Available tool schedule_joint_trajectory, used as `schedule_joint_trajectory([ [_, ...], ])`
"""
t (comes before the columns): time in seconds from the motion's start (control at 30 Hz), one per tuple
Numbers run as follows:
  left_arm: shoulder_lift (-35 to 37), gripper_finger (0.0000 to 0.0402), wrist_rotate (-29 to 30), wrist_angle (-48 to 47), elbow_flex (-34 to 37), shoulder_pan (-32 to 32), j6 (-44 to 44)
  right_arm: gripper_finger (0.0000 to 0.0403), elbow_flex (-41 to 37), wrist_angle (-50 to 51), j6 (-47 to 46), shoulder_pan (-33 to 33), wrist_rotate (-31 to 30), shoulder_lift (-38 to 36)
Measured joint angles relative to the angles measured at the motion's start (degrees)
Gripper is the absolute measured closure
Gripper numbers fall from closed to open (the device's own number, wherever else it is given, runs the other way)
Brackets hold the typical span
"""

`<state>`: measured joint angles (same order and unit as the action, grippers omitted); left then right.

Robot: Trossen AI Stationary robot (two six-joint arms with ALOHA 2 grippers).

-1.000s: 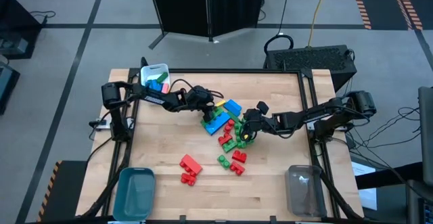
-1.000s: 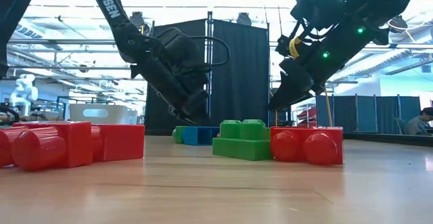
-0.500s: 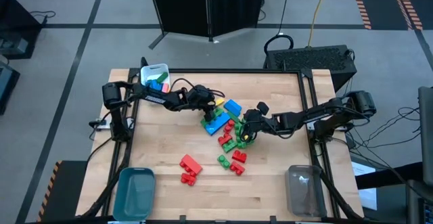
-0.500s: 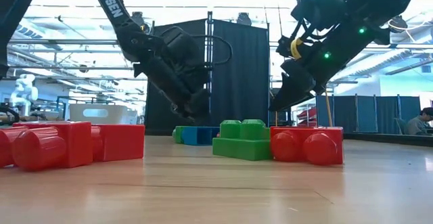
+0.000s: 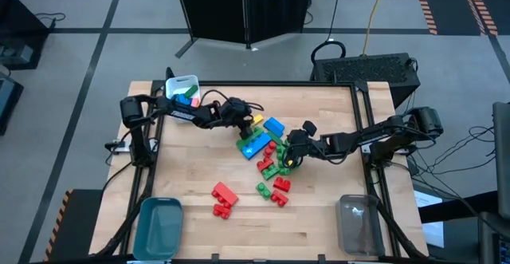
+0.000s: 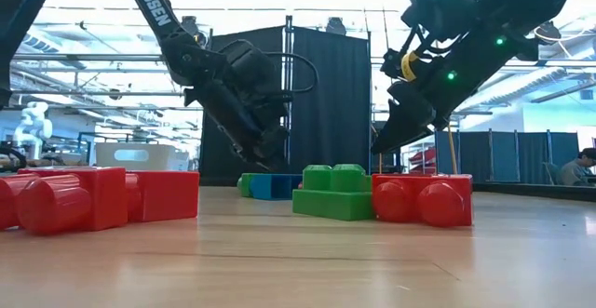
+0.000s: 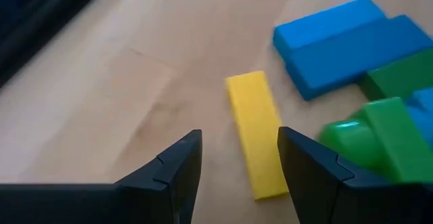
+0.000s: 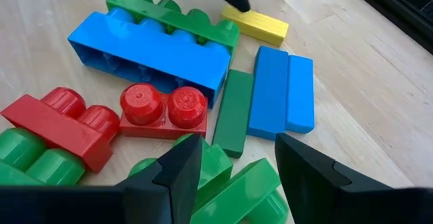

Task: Sort blocks by size
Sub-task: Put the yellow block into the white bin

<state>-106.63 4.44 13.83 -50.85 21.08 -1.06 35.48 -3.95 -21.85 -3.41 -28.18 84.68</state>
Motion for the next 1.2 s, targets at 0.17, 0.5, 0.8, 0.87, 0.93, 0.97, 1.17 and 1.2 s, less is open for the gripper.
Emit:
schedule_joint_trajectory([
  [0.17, -2.0, 0.0214, -1.0, 0.2, -0.2, -0.3, -0.1, 0.0227, 0.0, 0.0, 0.0, -0.2, 0.0, 0.0],
  [0.5, -5.4, 0.0214, -1.0, 1.3, -0.3, -0.5, 0.0, 0.0227, 0.0, 0.0, 0.0, -0.3, 0.0, 0.0],
  [0.8, -5.6, 0.0278, -0.5, 2.8, -0.2, -0.6, 0.3, 0.0227, 0.0, 1.1, 0.0, -0.5, 0.0, 0.0],
  [0.87, -5.6, 0.0300, -0.5, 2.7, -0.2, -0.6, 0.2, 0.0227, 0.0, 1.3, 0.0, -0.7, 0.0, 0.0],
  [0.93, -5.4, 0.0314, -0.5, 2.5, -0.1, -0.5, -0.1, 0.0227, 0.0, 1.5, 0.0, -1.1, 0.0, 0.0],
  [0.97, -5.0, 0.0318, -0.5, 2.3, -0.1, -0.5, -0.5, 0.0227, 0.0, 1.8, 0.0, -1.3, 0.0, 0.0],
  [1.17, -2.2, 0.0317, -0.5, -0.7, 0.1, -0.4, -3.2, 0.0227, 0.0, 2.8, 0.0, -2.8, -0.1, 0.0],
  [1.2, -1.3, 0.0317, -0.5, -2.2, 0.1, -0.4, -3.9, 0.0227, 0.0, 3.0, 0.0, -3.0, -0.2, 0.0],
])
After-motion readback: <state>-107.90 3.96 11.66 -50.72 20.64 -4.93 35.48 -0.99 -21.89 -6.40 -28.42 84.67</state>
